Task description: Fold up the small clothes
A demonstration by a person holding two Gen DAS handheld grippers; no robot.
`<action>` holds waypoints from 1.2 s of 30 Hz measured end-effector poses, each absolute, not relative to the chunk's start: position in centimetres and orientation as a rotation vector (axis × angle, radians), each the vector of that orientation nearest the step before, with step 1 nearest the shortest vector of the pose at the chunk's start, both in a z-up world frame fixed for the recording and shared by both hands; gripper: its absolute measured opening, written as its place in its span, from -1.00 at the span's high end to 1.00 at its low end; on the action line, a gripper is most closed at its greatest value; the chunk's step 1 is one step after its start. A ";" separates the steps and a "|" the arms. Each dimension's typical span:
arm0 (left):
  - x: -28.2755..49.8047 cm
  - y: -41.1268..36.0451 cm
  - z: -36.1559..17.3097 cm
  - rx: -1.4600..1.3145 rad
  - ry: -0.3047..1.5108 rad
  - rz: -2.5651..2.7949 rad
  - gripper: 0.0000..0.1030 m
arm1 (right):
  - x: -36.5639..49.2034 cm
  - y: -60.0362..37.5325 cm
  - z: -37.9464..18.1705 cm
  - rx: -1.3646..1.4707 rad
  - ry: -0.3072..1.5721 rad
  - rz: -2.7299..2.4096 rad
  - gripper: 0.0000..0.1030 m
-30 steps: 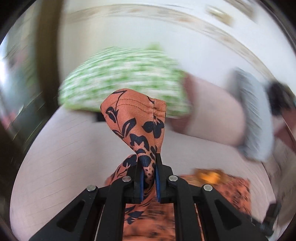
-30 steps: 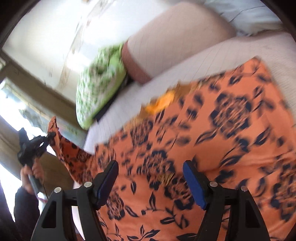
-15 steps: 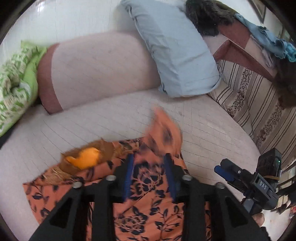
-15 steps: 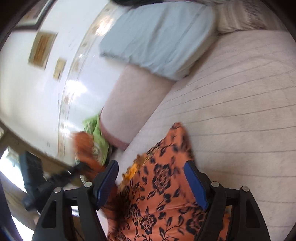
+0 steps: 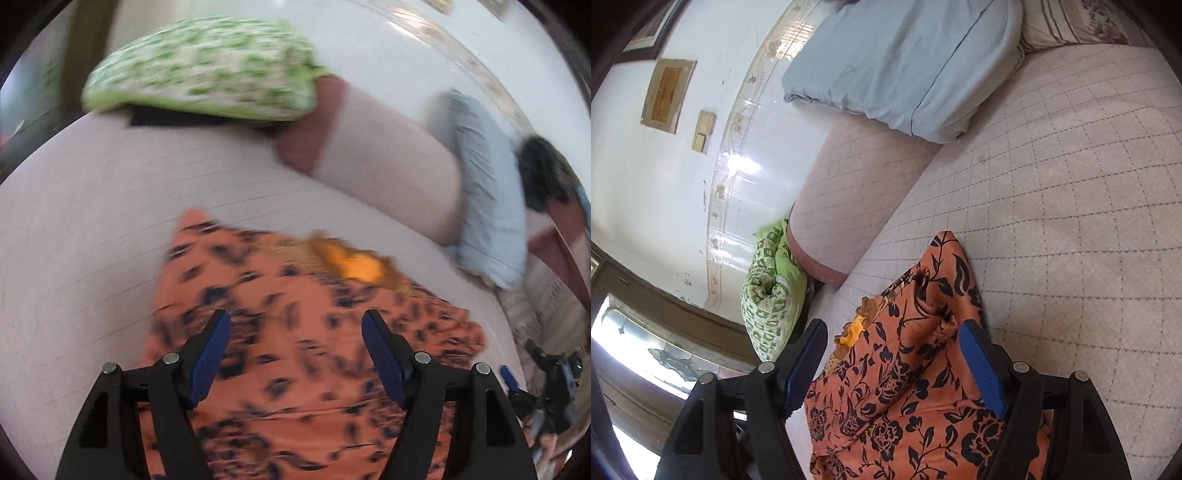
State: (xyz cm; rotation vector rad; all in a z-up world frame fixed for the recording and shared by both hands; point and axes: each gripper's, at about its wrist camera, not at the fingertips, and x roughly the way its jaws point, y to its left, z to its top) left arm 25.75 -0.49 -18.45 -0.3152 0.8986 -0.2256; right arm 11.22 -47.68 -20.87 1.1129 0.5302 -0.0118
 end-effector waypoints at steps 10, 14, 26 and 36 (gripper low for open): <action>27.4 5.2 -23.8 -0.352 0.946 -0.030 -0.43 | 16.3 -46.5 -21.3 0.906 0.601 -0.030 -0.50; 28.2 5.0 -25.1 -0.330 0.984 -0.033 -0.43 | 18.9 -46.0 -22.0 0.829 0.629 -0.012 -0.50; 28.8 4.3 -24.9 -0.282 1.000 -0.017 -0.43 | 18.1 -45.7 -19.1 1.232 0.639 0.479 -0.50; 28.5 3.5 -24.9 -0.245 0.998 0.003 -0.43 | 17.6 -45.4 -21.7 0.959 0.815 0.085 -0.52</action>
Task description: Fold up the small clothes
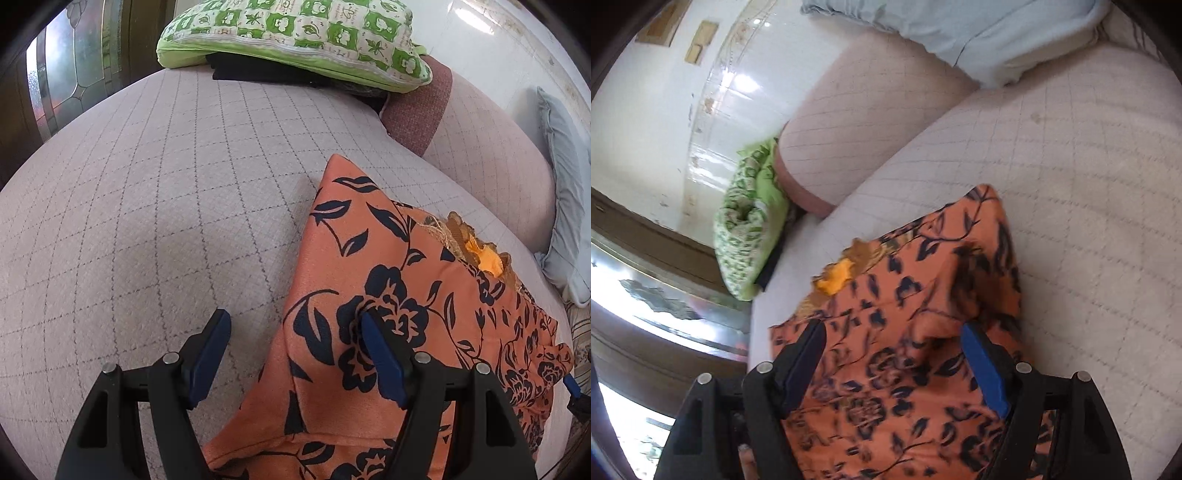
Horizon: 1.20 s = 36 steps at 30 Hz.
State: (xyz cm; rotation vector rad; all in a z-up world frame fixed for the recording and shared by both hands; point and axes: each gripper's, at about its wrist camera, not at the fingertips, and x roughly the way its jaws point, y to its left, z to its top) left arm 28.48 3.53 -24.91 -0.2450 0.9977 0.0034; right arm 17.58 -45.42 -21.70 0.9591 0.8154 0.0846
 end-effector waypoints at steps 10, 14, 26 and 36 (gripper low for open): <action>28.8 2.9 -24.8 -0.215 1.000 0.008 -0.44 | 18.1 -46.1 -22.1 0.897 0.686 0.044 -0.50; 28.9 2.9 -24.9 -0.212 1.003 0.001 -0.44 | 19.8 -44.7 -23.7 0.858 0.769 0.057 -0.41; 29.2 2.9 -25.0 -0.218 1.014 -0.001 -0.45 | 17.9 -45.5 -27.9 1.669 0.916 0.386 0.33; 29.3 2.8 -25.2 -0.213 1.016 0.004 -0.51 | 15.0 -49.1 -24.0 1.378 0.832 0.078 0.28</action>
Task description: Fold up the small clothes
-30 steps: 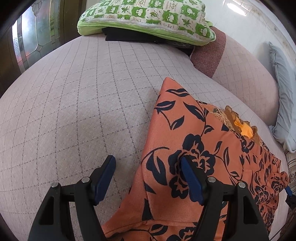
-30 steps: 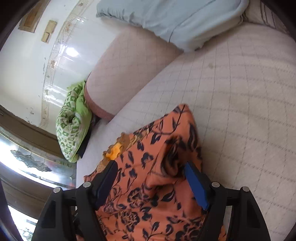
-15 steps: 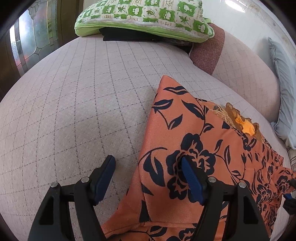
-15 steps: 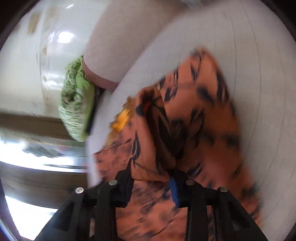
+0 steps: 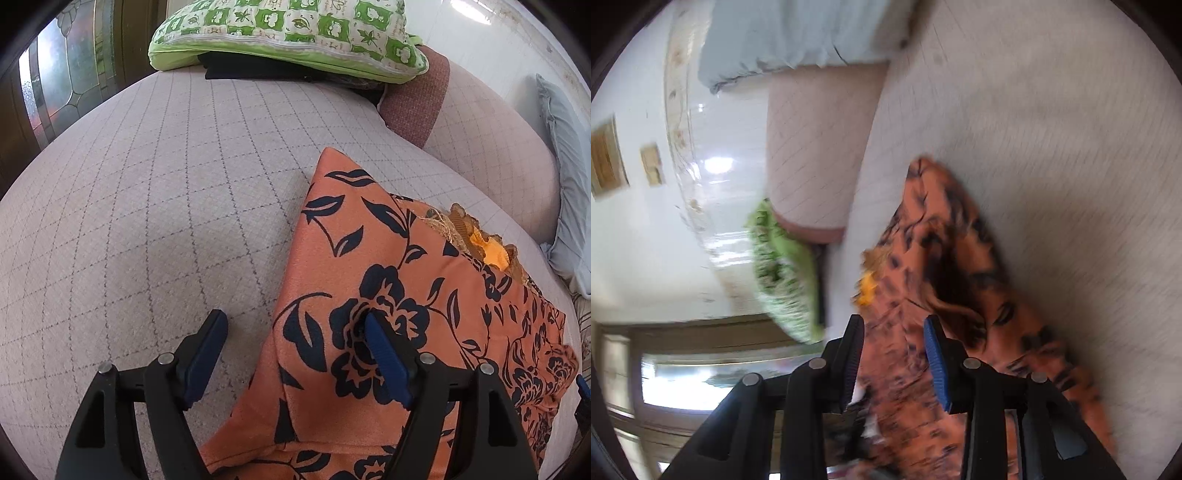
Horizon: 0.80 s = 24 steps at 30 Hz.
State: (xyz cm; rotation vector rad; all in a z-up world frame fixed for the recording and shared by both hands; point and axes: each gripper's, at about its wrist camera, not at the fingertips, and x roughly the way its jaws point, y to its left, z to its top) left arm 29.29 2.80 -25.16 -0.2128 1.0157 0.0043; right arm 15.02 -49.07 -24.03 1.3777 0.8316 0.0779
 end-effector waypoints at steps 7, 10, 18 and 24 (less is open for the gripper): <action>29.4 2.8 -25.2 -0.213 1.017 0.002 -0.52 | 16.4 -46.7 -22.3 1.131 0.923 0.036 0.28; 29.4 2.8 -25.2 -0.214 1.019 0.001 -0.52 | 16.7 -46.2 -22.8 1.103 0.942 0.035 0.28; 29.5 2.7 -25.3 -0.207 1.019 0.001 -0.56 | 16.8 -46.2 -25.0 1.067 0.951 0.063 0.28; 29.6 2.7 -25.3 -0.210 1.021 -0.002 -0.58 | 17.5 -45.6 -26.1 1.059 0.981 0.058 0.58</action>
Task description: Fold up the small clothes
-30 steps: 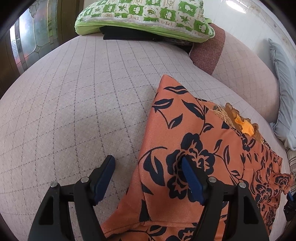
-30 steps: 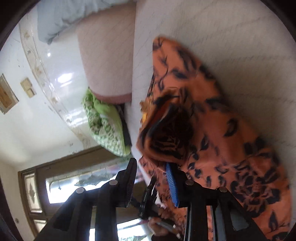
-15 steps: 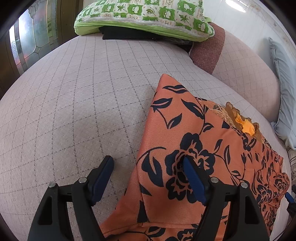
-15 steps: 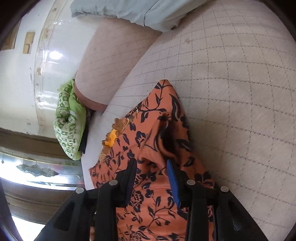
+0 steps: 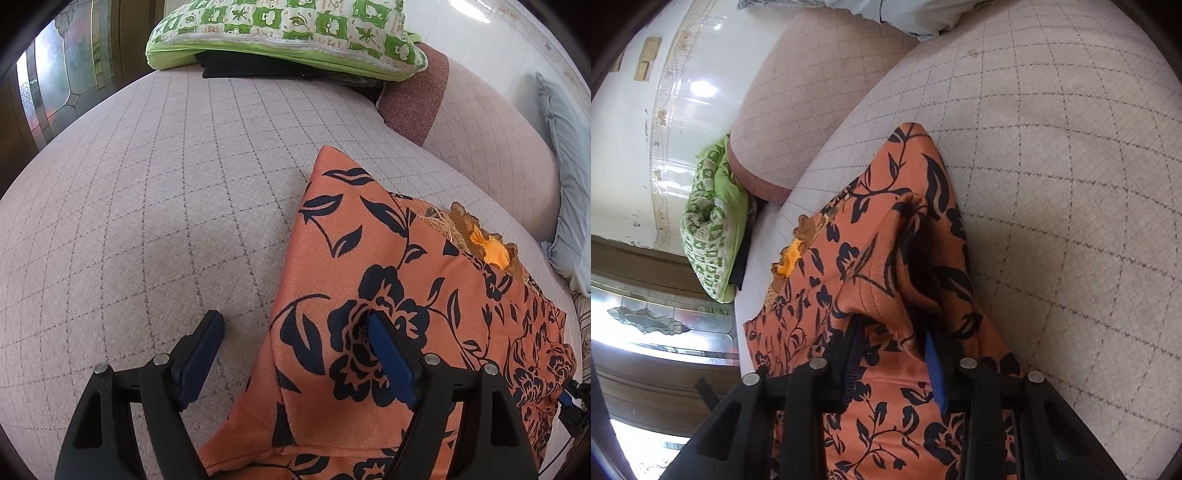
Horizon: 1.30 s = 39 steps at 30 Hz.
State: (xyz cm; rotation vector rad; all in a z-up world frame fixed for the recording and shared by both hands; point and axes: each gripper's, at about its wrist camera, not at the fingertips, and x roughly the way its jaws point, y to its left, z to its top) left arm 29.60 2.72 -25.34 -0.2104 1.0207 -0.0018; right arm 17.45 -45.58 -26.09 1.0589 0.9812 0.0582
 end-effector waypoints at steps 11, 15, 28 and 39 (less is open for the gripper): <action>29.8 2.8 -25.4 -0.215 1.025 -0.005 -0.61 | 15.4 -45.6 -22.4 1.358 0.677 0.401 0.86; 29.8 2.9 -25.5 -0.220 1.026 -0.009 -0.62 | 13.9 -47.4 -21.4 1.328 0.645 0.322 0.86; 29.8 2.6 -25.4 -0.204 1.026 0.005 -0.63 | 14.5 -48.3 -23.3 1.129 0.874 -0.019 0.79; 29.2 1.9 -24.3 -0.130 1.006 0.015 -0.63 | 19.0 -43.7 -25.2 0.928 1.020 -0.038 0.79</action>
